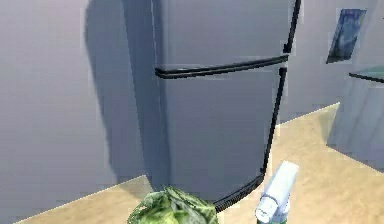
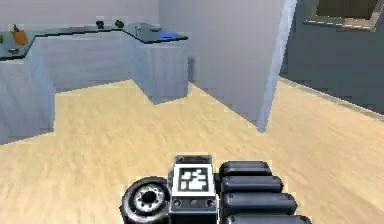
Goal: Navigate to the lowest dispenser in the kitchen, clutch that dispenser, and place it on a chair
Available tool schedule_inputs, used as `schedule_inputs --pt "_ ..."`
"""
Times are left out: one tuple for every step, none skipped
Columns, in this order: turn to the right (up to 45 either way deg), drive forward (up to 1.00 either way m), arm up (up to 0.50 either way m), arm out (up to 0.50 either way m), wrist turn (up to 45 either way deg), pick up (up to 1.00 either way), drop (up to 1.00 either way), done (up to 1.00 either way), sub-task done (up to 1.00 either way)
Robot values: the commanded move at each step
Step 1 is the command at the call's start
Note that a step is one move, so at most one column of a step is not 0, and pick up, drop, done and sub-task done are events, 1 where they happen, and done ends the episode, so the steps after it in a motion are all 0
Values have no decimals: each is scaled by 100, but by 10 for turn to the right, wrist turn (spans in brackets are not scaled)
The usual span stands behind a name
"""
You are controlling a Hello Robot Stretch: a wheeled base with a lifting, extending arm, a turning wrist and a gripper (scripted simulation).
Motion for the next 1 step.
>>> schedule_inputs --pt "-180 0 0 0 0 0 0 0 0"
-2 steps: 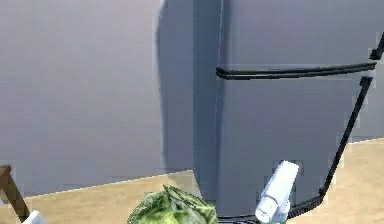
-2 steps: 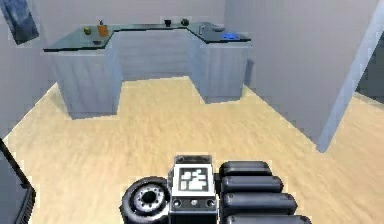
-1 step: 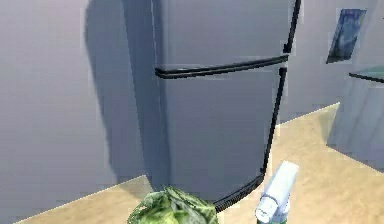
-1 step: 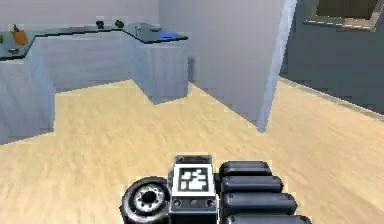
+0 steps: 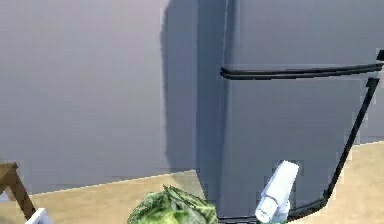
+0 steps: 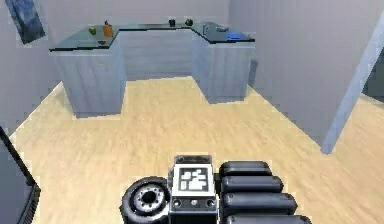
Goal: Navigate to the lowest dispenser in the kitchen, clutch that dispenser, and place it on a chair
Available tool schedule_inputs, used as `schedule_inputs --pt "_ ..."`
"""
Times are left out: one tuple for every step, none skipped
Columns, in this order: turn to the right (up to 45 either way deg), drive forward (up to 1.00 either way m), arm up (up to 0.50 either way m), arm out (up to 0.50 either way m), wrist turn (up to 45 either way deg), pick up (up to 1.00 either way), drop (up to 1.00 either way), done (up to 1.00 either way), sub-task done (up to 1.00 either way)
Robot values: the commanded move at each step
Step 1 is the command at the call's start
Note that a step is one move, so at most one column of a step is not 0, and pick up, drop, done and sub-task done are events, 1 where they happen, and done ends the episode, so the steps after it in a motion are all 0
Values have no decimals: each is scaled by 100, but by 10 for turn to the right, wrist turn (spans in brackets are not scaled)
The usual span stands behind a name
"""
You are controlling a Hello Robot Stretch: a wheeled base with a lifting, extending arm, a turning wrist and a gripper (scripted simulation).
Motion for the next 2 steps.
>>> schedule_inputs --pt "150 0 0 0 0 0 0 0 0" --pt "-120 0 0 0 0 0 0 0 0"
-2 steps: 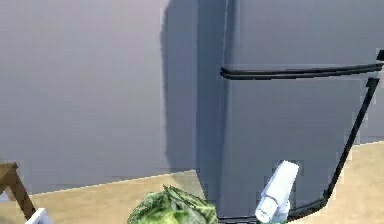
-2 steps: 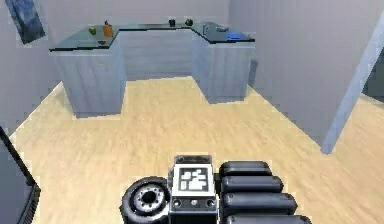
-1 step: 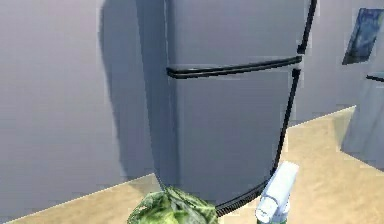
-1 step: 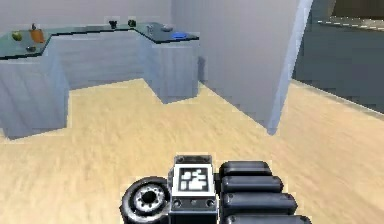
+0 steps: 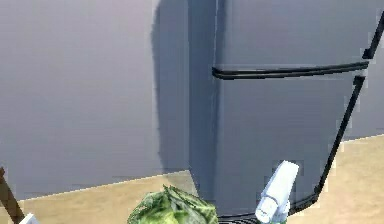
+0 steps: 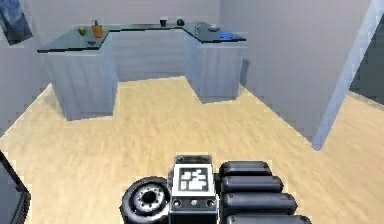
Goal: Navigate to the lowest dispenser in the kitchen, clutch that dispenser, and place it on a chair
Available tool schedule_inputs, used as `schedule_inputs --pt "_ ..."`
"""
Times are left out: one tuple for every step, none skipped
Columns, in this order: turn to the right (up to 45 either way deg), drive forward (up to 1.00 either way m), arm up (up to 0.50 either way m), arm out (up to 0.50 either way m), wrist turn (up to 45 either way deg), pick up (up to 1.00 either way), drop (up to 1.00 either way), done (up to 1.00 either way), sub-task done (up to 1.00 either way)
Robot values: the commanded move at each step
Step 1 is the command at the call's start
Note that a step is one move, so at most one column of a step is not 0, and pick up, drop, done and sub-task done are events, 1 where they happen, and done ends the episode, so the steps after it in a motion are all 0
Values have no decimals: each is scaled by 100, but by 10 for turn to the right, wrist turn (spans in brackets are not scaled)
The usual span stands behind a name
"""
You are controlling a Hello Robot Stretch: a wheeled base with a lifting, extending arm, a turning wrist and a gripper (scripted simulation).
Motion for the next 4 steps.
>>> schedule_inputs --pt "-210 0 0 0 0 0 0 0 0" --pt "0 65 0 0 0 0 0 0 0" --pt "-90 0 0 0 0 0 0 0 0" --pt "0 25 0 0 0 0 0 0 0"
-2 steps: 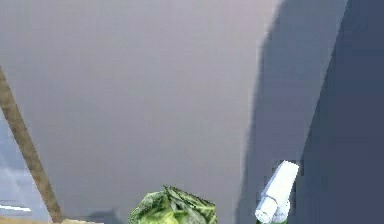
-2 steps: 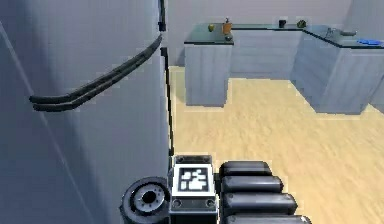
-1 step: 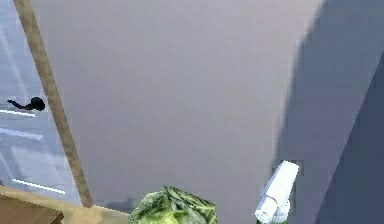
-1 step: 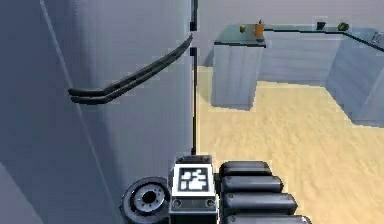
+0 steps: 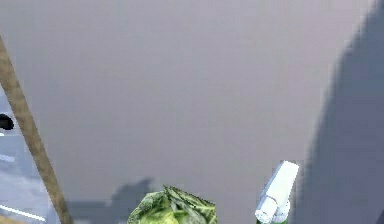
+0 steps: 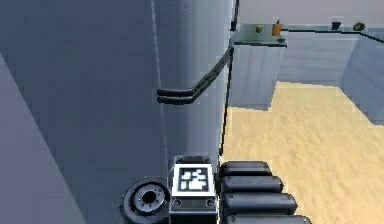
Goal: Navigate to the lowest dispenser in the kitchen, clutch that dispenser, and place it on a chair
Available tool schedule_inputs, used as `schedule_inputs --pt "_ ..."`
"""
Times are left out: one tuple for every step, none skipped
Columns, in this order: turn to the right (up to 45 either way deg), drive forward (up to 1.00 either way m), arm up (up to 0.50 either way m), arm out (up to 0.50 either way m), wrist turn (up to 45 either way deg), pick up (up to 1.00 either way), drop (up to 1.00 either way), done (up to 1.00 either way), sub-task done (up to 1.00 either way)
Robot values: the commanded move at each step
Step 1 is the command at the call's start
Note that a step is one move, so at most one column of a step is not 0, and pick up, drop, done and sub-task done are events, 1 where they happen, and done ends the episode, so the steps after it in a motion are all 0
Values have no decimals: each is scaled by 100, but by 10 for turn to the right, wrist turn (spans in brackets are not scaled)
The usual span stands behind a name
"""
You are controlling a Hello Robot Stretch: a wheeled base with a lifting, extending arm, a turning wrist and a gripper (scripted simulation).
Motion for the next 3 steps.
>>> schedule_inputs --pt "-60 0 0 0 0 0 0 0 0" --pt "30 0 0 0 0 0 0 0 0" --pt "-30 0 0 0 0 0 0 0 0"
